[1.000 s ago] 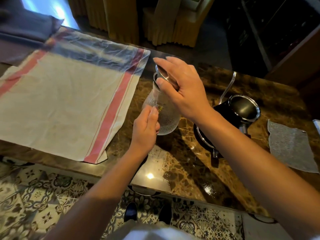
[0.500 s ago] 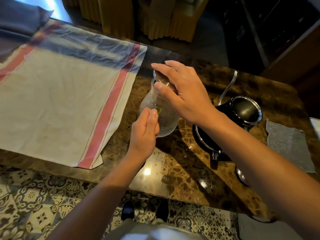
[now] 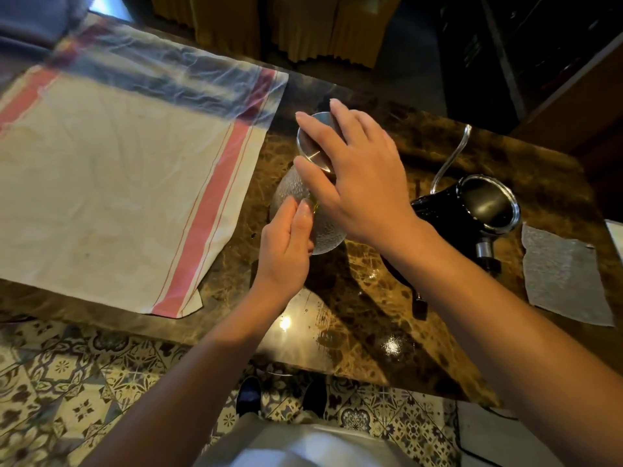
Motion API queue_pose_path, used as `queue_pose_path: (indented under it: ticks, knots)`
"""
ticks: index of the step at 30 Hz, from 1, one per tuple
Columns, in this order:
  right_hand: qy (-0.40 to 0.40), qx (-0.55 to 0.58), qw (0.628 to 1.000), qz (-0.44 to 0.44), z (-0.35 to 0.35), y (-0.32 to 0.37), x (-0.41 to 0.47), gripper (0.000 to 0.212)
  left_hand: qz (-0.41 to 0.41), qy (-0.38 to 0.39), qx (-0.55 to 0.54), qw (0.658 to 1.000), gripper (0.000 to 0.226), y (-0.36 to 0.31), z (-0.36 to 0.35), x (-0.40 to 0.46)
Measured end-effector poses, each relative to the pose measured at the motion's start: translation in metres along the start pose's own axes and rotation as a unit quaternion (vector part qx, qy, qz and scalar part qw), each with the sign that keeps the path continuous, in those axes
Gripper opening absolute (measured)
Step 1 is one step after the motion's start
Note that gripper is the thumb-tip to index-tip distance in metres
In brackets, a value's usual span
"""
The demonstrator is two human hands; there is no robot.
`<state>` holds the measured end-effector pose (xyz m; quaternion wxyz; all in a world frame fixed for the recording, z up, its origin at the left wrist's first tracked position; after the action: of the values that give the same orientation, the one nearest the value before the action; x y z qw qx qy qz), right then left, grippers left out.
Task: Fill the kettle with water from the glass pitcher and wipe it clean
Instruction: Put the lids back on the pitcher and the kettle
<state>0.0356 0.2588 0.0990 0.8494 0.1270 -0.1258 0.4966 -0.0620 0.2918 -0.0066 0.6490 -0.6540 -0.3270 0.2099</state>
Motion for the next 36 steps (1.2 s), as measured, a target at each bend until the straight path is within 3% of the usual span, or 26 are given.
queue_pose_path:
  ticks: [11, 16, 19, 22, 25, 29, 32, 36]
  knots:
    - [0.077, 0.061, 0.995, -0.012, 0.0, -0.002, -0.001, 0.055, -0.033, -0.041, 0.063, 0.997, 0.03, -0.01, 0.001, -0.006]
    - [0.082, -0.056, 0.995, 0.027, 0.008, 0.002, -0.007, 0.058, -0.04, -0.025, 0.095, 0.994, 0.03, -0.013, 0.005, -0.008]
    - [0.091, -0.016, 0.996, 0.008, 0.027, -0.008, -0.019, 0.058, -0.048, -0.017, 0.137, 0.989, 0.03, -0.017, 0.008, -0.008]
    - [0.05, 0.053, 0.997, -0.034, 0.056, -0.035, -0.044, 0.058, -0.093, -0.017, 0.249, 0.964, 0.034, -0.028, 0.011, -0.008]
    - [-0.032, 0.044, 0.997, -0.06, 0.085, -0.068, -0.079, 0.054, -0.115, -0.05, 0.374, 0.919, 0.035, -0.042, 0.017, -0.011]
    - [-0.125, 0.062, 0.984, -0.113, 0.107, -0.127, -0.137, 0.045, -0.173, -0.118, 0.334, 0.919, 0.048, -0.072, 0.017, -0.031]
    - [-0.108, 0.105, 0.971, -0.186, 0.098, -0.184, -0.178, 0.045, -0.233, -0.115, 0.335, 0.906, 0.043, -0.088, -0.014, -0.058]
    - [-0.021, 0.108, 0.964, -0.242, 0.061, -0.241, -0.224, 0.055, -0.233, -0.095, 0.353, 0.901, 0.042, -0.082, -0.061, -0.081]
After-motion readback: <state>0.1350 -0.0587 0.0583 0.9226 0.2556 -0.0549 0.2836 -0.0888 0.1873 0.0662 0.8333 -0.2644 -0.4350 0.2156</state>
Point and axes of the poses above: each hand's wrist, its own x-axis towards the middle knuckle, its own z-axis out of the back of the hand, y = z × x, the point moved 8 cm from there along x, towards the middle knuckle, and after that the axes turned 2 degrees about -z, right-handed, at the moved point
